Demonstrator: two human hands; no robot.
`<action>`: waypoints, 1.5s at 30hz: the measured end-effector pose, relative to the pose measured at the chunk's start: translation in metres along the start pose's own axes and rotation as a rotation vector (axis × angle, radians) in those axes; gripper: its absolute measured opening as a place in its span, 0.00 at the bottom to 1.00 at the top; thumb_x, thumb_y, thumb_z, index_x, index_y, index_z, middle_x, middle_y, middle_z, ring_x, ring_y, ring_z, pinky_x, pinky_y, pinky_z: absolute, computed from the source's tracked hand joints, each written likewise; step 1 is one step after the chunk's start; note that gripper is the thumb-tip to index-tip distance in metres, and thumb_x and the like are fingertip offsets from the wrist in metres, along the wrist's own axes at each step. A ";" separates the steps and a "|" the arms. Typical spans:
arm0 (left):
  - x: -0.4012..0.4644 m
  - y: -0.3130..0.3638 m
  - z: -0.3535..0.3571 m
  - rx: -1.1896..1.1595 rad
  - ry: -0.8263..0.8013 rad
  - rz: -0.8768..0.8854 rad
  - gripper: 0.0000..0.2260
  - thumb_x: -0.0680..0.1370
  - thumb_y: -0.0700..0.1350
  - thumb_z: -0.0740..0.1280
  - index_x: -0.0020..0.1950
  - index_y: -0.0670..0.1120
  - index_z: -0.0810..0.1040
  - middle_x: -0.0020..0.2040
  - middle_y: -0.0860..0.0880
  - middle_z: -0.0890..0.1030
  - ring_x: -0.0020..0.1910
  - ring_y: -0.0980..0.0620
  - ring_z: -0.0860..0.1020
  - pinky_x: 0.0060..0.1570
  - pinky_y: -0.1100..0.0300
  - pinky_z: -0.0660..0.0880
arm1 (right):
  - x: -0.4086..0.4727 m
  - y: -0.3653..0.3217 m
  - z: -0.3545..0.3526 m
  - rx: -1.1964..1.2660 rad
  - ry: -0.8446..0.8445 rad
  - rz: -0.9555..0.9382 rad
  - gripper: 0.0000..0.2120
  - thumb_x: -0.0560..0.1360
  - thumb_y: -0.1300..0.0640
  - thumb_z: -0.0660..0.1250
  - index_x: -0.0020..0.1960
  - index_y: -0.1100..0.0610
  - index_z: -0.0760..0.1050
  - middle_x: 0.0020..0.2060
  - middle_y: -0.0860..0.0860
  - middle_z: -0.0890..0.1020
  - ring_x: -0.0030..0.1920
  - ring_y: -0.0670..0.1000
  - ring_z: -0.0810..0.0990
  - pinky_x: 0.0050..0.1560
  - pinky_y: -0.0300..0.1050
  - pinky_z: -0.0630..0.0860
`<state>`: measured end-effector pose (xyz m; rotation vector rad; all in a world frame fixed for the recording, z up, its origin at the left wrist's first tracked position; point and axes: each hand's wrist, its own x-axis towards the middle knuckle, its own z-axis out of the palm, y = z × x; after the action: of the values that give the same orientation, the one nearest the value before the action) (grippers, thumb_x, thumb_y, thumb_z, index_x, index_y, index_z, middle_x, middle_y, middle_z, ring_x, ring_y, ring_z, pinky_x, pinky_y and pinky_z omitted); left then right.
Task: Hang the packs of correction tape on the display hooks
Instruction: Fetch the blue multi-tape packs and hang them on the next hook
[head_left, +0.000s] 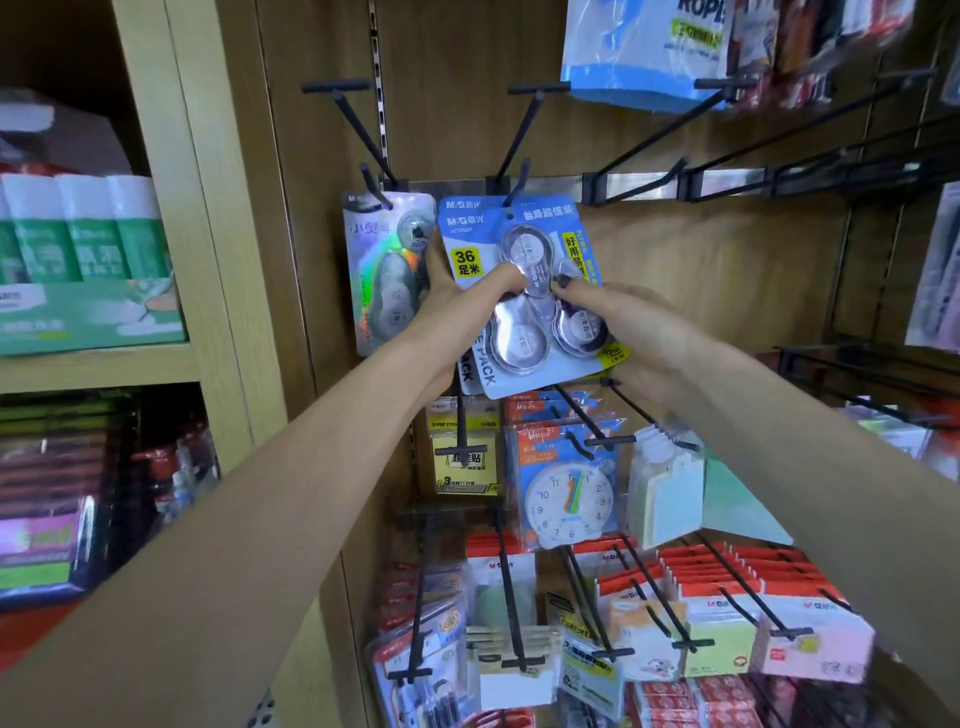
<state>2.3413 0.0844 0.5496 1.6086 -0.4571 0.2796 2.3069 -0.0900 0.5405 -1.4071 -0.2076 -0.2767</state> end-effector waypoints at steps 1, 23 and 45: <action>-0.001 -0.003 0.001 -0.007 -0.002 0.004 0.40 0.67 0.52 0.76 0.73 0.66 0.60 0.58 0.53 0.85 0.60 0.49 0.83 0.66 0.41 0.77 | -0.001 0.002 -0.001 0.011 0.002 -0.002 0.16 0.78 0.55 0.75 0.60 0.64 0.82 0.55 0.62 0.88 0.51 0.60 0.88 0.50 0.53 0.86; -0.065 0.000 -0.007 -0.055 -0.061 0.261 0.33 0.77 0.35 0.73 0.76 0.55 0.64 0.62 0.54 0.84 0.60 0.57 0.83 0.59 0.59 0.81 | -0.073 0.009 -0.002 0.071 -0.060 -0.208 0.13 0.81 0.62 0.69 0.65 0.62 0.80 0.55 0.57 0.88 0.52 0.56 0.88 0.42 0.46 0.84; -0.089 0.026 -0.024 -0.016 0.007 0.401 0.48 0.71 0.27 0.76 0.82 0.52 0.54 0.70 0.49 0.74 0.58 0.63 0.82 0.60 0.59 0.81 | -0.086 0.007 0.006 -0.016 -0.188 -0.313 0.23 0.80 0.67 0.68 0.72 0.51 0.74 0.60 0.55 0.87 0.59 0.60 0.87 0.51 0.51 0.85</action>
<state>2.2529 0.1180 0.5361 1.4915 -0.7754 0.5810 2.2277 -0.0778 0.5091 -1.4146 -0.5844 -0.4042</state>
